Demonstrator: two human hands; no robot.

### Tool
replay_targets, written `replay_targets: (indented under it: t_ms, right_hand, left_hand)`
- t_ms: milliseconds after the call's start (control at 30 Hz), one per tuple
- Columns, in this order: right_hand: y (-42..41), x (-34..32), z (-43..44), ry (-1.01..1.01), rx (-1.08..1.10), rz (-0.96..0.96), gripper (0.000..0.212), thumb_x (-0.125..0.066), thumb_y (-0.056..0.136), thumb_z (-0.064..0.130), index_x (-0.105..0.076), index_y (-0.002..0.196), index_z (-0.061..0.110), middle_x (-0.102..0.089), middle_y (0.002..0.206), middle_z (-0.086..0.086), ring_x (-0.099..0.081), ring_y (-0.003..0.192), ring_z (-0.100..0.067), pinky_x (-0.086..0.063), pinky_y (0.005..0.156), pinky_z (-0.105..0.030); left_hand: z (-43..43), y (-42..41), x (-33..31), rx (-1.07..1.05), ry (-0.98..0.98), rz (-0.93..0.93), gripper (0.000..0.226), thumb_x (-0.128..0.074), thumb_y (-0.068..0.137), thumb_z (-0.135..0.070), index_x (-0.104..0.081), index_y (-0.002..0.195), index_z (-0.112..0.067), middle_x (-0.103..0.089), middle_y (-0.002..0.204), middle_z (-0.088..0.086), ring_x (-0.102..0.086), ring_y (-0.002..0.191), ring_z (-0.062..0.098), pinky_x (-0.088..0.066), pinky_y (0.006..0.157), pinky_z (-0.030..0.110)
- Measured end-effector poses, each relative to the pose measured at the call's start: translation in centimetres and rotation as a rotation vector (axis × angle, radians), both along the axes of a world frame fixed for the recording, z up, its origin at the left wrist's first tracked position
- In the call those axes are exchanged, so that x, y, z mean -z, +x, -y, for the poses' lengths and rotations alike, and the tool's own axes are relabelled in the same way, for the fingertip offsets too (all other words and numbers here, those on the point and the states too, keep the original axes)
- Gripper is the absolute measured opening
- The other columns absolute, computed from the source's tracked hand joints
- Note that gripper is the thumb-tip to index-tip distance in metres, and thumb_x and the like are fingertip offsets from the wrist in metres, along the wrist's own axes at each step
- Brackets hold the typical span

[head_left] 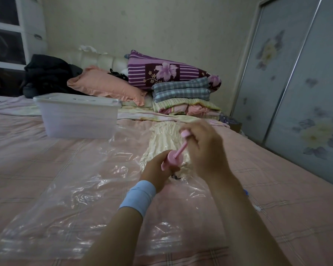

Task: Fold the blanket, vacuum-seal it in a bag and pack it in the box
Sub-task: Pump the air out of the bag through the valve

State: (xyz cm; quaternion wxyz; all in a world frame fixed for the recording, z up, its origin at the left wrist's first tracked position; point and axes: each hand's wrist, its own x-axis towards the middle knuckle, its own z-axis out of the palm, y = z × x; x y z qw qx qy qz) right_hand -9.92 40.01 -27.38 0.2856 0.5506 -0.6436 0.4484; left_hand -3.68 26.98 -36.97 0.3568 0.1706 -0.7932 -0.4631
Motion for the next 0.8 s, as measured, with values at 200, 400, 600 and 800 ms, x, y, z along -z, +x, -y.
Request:
replay_targets:
  t_ms: [200, 400, 600, 800]
  right_hand:
    - [1.4, -1.9, -0.1, -0.301, 0.034, -0.127, 0.024, -0.049, 0.099, 0.003, -0.071, 0.11, 0.004, -0.065, 0.109, -0.009, -0.062, 0.102, -0.021, -0.053, 0.089, -0.03]
    - [-0.9, 5.6, 1.9, 0.238, 0.138, 0.078, 0.035, -0.041, 0.095, 0.024, -0.069, 0.116, 0.017, -0.063, 0.112, 0.0, -0.058, 0.104, -0.021, -0.052, 0.083, -0.039]
    - [-0.4, 1.5, 0.8, 0.121, 0.068, -0.027, 0.023, -0.047, 0.096, 0.019, -0.068, 0.104, 0.013, -0.057, 0.107, -0.001, -0.057, 0.095, -0.017, -0.056, 0.08, -0.037]
    - [0.8, -1.7, 0.0, -0.336, 0.104, -0.197, 0.024, -0.048, 0.1, 0.007, -0.07, 0.104, 0.001, -0.058, 0.105, -0.015, -0.056, 0.096, -0.018, -0.05, 0.087, -0.02]
  left_hand:
    - [0.5, 0.0, 0.1, 0.022, -0.022, 0.043, 0.046, -0.076, 0.077, -0.022, -0.061, 0.117, -0.04, -0.067, 0.105, -0.013, -0.059, 0.092, 0.01, -0.043, 0.075, 0.017]
    - [0.4, -0.1, 0.1, 0.038, -0.001, 0.047, 0.031, -0.073, 0.079, -0.019, -0.063, 0.099, -0.041, -0.068, 0.09, -0.012, -0.061, 0.083, 0.008, -0.045, 0.073, 0.016]
    - [0.7, -0.2, 0.1, 0.029, -0.004, 0.025, 0.045, -0.077, 0.077, -0.024, -0.062, 0.116, -0.041, -0.068, 0.104, -0.015, -0.061, 0.098, 0.011, -0.047, 0.087, 0.023]
    - [1.2, -0.6, 0.5, 0.028, 0.009, 0.023, 0.05, -0.078, 0.075, -0.02, -0.062, 0.117, -0.042, -0.067, 0.105, -0.016, -0.061, 0.095, 0.01, -0.048, 0.084, 0.019]
